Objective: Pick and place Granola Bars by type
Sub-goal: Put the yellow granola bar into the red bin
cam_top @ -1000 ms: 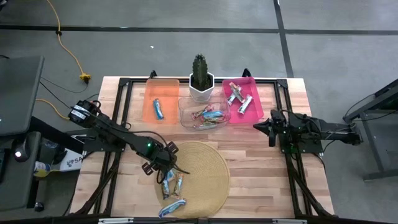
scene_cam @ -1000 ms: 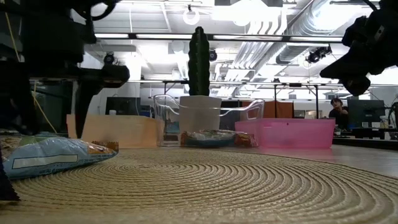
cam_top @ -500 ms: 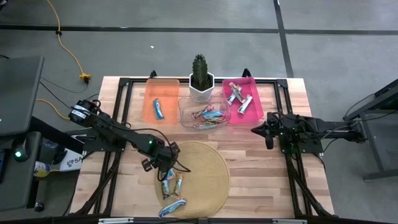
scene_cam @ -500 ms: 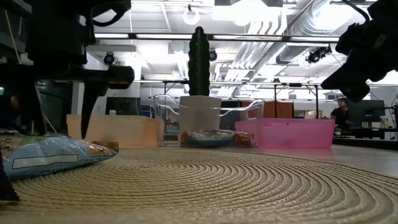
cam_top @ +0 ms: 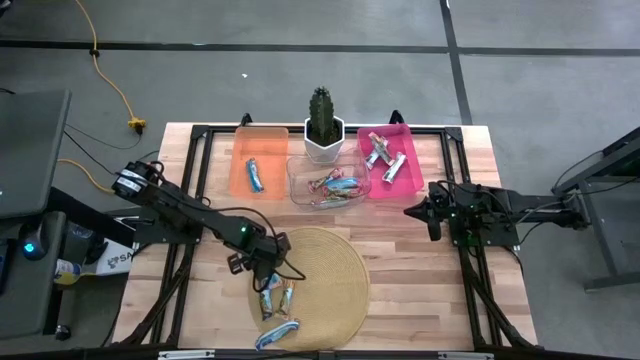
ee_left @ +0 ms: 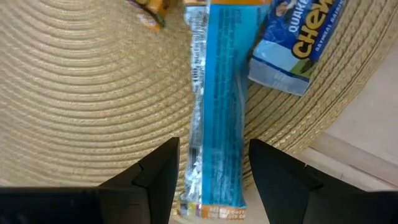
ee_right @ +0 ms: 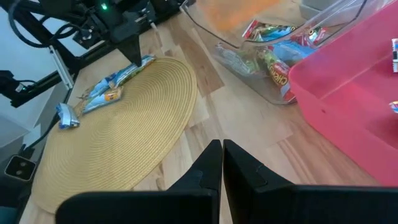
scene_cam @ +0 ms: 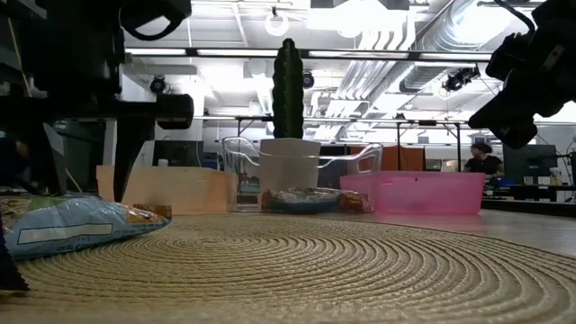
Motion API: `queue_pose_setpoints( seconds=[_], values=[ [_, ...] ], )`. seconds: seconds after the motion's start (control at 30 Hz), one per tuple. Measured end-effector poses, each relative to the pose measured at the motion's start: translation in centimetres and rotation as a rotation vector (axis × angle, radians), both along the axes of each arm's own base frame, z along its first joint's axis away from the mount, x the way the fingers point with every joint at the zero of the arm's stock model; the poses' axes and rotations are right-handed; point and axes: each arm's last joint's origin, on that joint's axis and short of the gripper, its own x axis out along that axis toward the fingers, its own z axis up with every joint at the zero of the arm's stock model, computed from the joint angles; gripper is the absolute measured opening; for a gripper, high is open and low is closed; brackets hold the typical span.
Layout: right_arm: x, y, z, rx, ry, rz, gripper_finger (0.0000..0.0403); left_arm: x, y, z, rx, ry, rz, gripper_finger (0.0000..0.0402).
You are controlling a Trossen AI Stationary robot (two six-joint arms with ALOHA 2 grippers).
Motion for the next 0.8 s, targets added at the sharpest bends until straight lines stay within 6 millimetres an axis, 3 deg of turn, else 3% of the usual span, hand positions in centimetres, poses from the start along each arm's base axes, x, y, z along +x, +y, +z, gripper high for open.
queue_pose_setpoints(
  seconds=[0.33,0.67,0.8],
  values=[
    [0.0,0.2,0.0,0.021,-0.004,0.048,0.0001,0.7,-0.3,-1.3,0.016,-0.001,-0.025,0.0179],
    [0.0,0.4,0.1,0.076,-0.015,0.115,0.0001,0.7,-0.2,-1.3,0.033,0.002,-0.014,0.0087],
    [0.0,0.3,0.1,0.066,-0.015,0.09,0.0,1.3,-0.1,-0.8,0.08,-0.036,0.009,0.0068]
  ],
)
